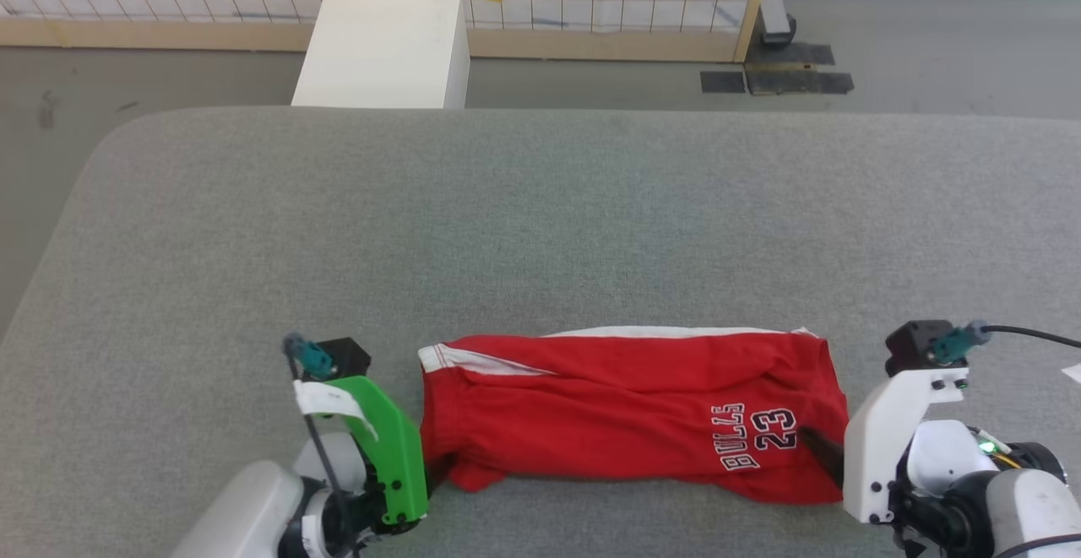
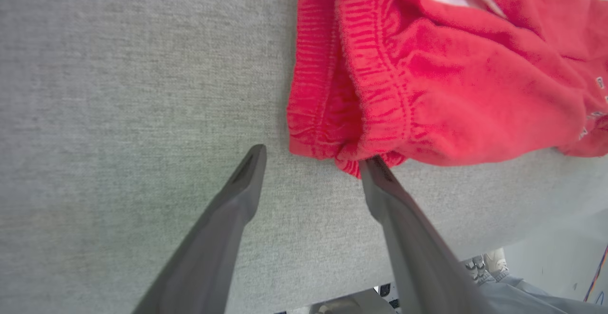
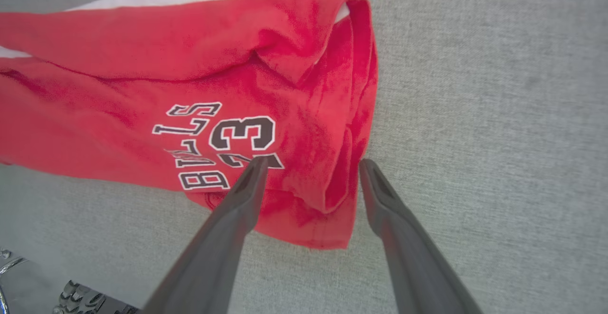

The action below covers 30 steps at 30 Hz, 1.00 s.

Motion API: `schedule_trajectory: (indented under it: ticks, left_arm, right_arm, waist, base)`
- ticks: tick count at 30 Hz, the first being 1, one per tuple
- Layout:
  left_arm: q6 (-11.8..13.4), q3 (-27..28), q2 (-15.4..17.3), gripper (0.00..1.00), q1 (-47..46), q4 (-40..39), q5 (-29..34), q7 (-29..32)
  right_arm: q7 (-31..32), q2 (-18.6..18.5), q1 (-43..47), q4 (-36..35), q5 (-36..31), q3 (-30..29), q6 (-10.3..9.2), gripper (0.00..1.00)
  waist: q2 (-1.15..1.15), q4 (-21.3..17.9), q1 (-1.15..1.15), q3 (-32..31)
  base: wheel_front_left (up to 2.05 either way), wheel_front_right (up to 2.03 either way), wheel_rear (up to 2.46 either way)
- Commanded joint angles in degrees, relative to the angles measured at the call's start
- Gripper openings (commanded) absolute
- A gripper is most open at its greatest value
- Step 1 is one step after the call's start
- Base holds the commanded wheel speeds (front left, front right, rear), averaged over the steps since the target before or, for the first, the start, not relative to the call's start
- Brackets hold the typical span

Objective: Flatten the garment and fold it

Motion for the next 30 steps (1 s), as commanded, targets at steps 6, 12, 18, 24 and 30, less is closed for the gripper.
schedule_trajectory:
  ticks: [6,12,18,24,30]
  left_arm:
    - [2.4,4.6,2.1,1.0,3.5,-7.4,-2.4,-2.0]
    - [-0.3,11.6,1.5,1.0,4.5,-10.9,0.8,-19.1]
    - [-5.7,13.0,0.3,1.0,5.3,-8.7,7.4,-37.7]
    - [-7.7,13.4,-1.4,1.0,6.1,-4.5,13.9,-54.4]
    - [-8.6,14.6,-3.3,1.0,6.4,-3.0,18.9,-58.4]
  right_arm:
    - [0.2,0.1,2.7,-6.2,2.3,-3.3,-0.08,1.0]
    - [-0.7,-0.5,1.6,-9.3,2.6,-5.7,-0.08,1.0]
    - [-1.8,-2.4,-1.2,-6.2,2.0,-5.9,-0.08,1.0]
    - [-1.2,-4.0,-3.5,-1.0,2.4,-4.7,-0.08,1.0]
    - [1.4,-5.8,-4.3,3.0,5.6,-2.8,-0.08,1.0]
  waist:
    - [0.0,0.3,0.0,-2.6]
    - [0.0,0.0,0.0,-2.3]
    - [0.0,0.6,0.0,0.0]
    - [0.0,1.8,0.0,2.7]
    - [0.0,2.7,0.0,4.2]
  base:
    - [0.0,0.0,0.0]
    - [0.0,0.0,0.0]
    - [0.0,0.0,0.0]
    - [0.0,0.0,0.0]
    - [0.0,0.0,0.0]
